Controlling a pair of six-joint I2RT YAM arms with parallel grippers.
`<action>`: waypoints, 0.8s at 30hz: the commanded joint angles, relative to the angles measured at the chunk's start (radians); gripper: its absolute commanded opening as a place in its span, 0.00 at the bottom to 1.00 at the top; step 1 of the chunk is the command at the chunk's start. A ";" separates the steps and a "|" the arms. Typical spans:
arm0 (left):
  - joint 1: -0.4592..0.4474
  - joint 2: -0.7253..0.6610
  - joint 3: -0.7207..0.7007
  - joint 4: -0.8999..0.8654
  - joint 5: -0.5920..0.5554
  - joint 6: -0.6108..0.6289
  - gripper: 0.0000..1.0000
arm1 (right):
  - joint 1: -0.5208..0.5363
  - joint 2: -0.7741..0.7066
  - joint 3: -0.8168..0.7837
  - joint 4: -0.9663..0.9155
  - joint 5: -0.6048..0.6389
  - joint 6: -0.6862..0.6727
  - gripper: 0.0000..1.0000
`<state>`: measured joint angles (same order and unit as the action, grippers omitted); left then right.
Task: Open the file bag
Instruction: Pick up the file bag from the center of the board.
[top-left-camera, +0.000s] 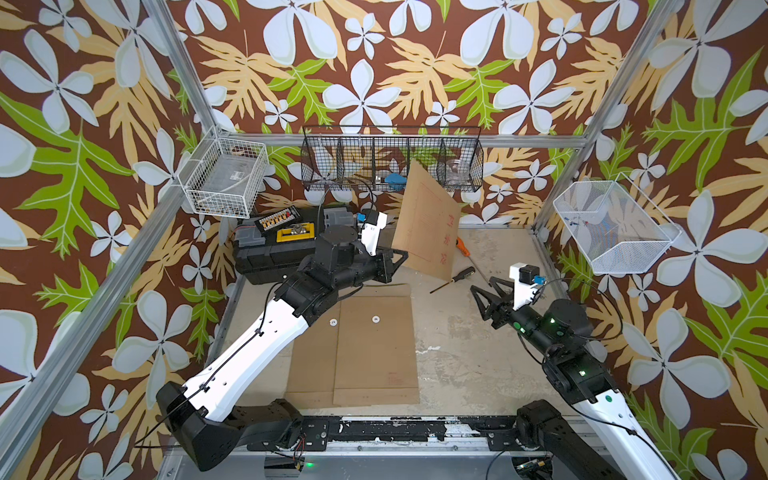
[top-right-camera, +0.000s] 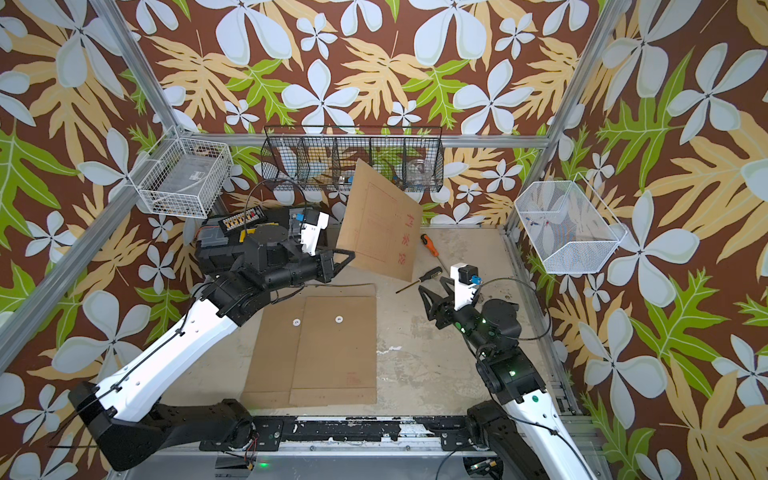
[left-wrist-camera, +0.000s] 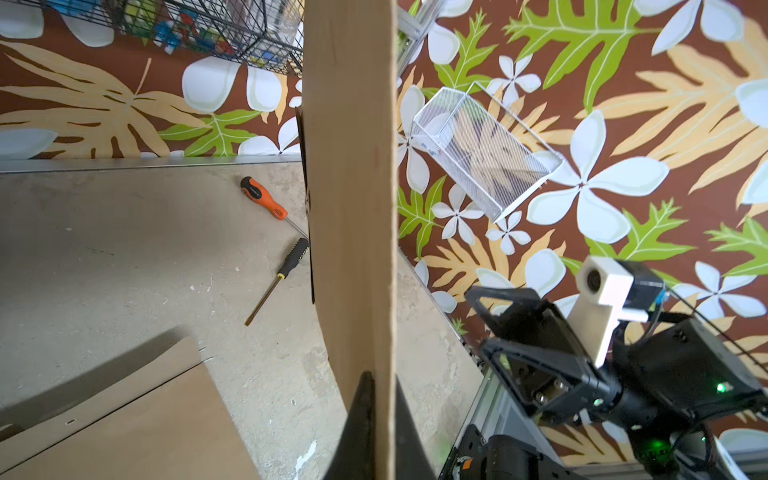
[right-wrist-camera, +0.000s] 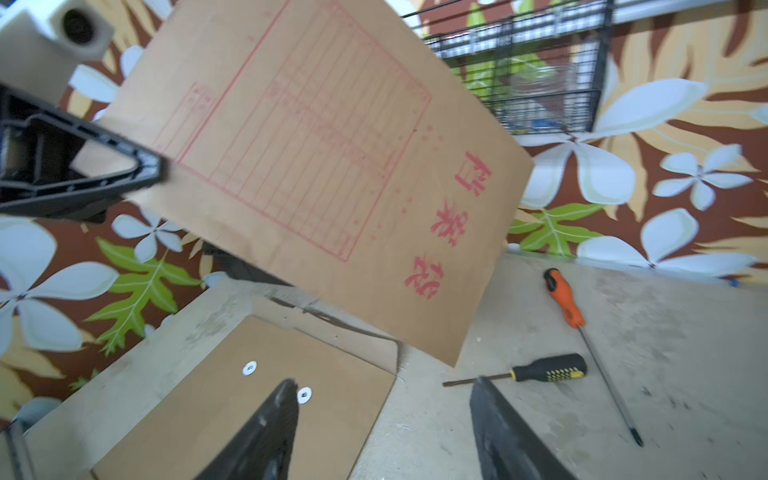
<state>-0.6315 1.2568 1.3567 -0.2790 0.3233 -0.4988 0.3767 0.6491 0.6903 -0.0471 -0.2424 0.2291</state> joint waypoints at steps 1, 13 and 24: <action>0.003 -0.038 -0.025 0.023 0.024 0.032 0.00 | 0.042 0.034 0.012 0.063 0.114 -0.008 0.65; 0.003 -0.120 -0.087 -0.004 -0.233 0.458 0.00 | 0.040 0.156 0.150 0.052 0.164 0.334 0.65; 0.003 -0.178 -0.342 0.289 -0.537 0.678 0.00 | 0.040 0.242 0.269 0.098 0.096 0.667 0.86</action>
<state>-0.6300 1.0718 1.0309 -0.1131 -0.1177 0.0795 0.4149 0.8814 0.9451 0.0196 -0.1307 0.7883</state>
